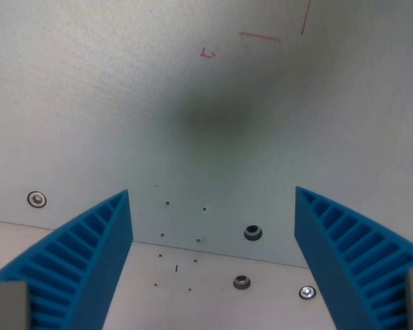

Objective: Rotate around base negative z

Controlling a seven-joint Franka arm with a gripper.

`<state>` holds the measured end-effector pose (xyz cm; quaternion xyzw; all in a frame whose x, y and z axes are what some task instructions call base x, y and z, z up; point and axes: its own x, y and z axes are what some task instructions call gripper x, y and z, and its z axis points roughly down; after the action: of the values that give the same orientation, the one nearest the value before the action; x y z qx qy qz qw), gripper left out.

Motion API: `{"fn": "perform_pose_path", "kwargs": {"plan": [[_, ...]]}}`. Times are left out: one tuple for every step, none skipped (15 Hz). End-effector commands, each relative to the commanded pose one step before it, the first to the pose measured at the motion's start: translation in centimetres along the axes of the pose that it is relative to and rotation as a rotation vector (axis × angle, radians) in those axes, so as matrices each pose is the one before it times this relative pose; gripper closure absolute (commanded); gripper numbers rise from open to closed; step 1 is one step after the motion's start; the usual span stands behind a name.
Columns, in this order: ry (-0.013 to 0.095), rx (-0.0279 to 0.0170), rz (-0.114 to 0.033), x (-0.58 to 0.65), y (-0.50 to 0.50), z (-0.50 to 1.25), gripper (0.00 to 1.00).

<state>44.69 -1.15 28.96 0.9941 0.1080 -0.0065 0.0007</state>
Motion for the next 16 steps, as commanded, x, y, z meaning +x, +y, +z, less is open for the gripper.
{"fn": "perform_pose_path", "kwargs": {"plan": [[0.0053,-0.00091,0.0133,0.009,0.004,-0.233,0.00],[0.0000,0.00017,0.0133,0.000,0.000,0.000,0.00],[0.0000,0.00017,0.0133,0.000,0.000,0.000,0.00],[0.0000,0.00017,0.0133,0.000,0.000,0.000,0.00],[0.0000,0.00017,0.0133,0.000,0.000,0.000,0.00],[0.0000,0.00017,0.0133,0.000,0.000,0.000,0.00],[0.0000,0.00017,0.0133,0.000,0.000,0.000,0.00],[0.0000,0.00017,0.0133,0.000,0.000,0.000,0.00],[0.0000,0.00017,0.0133,0.000,0.000,0.000,0.00],[0.0000,0.00017,0.0133,0.000,0.000,0.000,0.00],[0.0000,0.00017,0.0133,0.000,0.000,0.000,0.00],[0.0000,0.00017,0.0133,0.000,0.000,0.000,0.00],[0.0000,0.00017,0.0133,0.000,0.000,0.000,0.00],[0.0000,0.00017,0.0133,0.000,0.000,0.000,0.00],[0.0000,0.00017,0.0133,0.000,0.000,0.000,0.00],[0.0000,0.00017,0.0133,0.000,0.000,0.000,0.00]]}}
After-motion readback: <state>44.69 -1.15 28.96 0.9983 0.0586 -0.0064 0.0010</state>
